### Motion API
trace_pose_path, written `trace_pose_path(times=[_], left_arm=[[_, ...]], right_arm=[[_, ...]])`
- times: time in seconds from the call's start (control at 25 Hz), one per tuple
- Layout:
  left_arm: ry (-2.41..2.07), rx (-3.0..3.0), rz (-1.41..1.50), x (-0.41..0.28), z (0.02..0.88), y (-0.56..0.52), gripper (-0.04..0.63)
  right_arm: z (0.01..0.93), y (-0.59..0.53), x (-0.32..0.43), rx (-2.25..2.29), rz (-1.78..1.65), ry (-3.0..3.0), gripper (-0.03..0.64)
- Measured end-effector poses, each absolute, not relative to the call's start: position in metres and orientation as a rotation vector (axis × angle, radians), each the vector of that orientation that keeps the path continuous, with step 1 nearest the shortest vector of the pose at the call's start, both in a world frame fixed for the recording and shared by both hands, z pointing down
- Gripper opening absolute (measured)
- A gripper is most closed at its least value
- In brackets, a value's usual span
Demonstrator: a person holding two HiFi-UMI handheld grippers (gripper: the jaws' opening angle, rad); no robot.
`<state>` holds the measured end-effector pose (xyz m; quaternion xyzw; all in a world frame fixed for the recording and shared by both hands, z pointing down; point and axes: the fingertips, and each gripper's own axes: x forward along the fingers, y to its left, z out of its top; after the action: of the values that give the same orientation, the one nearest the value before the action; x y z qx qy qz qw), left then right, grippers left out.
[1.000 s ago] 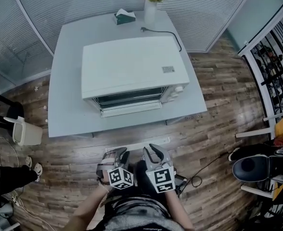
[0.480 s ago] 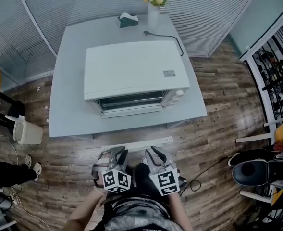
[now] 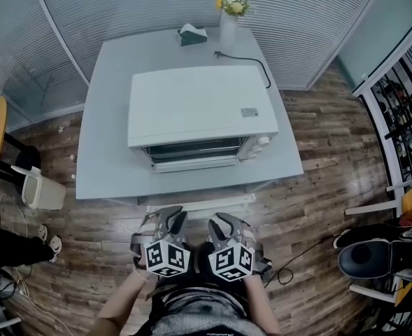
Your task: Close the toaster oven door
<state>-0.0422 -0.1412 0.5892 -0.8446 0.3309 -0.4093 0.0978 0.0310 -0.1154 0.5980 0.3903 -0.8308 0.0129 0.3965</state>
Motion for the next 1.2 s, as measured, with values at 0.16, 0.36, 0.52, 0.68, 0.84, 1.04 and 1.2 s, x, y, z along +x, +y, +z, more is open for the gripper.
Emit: trace_pose_path(times=[0.16, 0.36, 0.52, 0.68, 0.84, 1.04, 1.2], left_arm=[[0.987, -2.491, -1.197, -0.042, 0.581, -0.149, 0.077], [1.011, -2.494, -1.171, -0.044, 0.574, -0.154, 0.079], [0.977, -2.576, -1.129, -0.045, 0.56, -0.148, 0.163], [0.891, -2.524, -1.186, -0.046, 0.558, -0.144, 0.163], [0.851, -2.382, -1.263, -0.047, 0.562, -0.156, 0.113], [0.866, -2.375, -1.238, -0.044, 0.554, -0.168, 0.075], [0.904, -2.408, -1.207, -0.047, 0.543, -0.182, 0.075]], right_arm=[[0.603, -0.125, 0.03, 0.91, -0.152, -1.979, 0.103], [0.597, -0.13, 0.028, 0.905, -0.198, -1.969, 0.098], [0.581, -0.141, 0.028, 0.943, -0.202, -2.019, 0.098], [0.563, -0.155, 0.028, 0.976, -0.204, -2.067, 0.098], [0.554, -0.164, 0.026, 0.977, -0.197, -2.102, 0.098], [0.544, -0.176, 0.027, 1.004, -0.195, -2.132, 0.1], [0.533, -0.189, 0.026, 1.029, -0.198, -2.165, 0.1]])
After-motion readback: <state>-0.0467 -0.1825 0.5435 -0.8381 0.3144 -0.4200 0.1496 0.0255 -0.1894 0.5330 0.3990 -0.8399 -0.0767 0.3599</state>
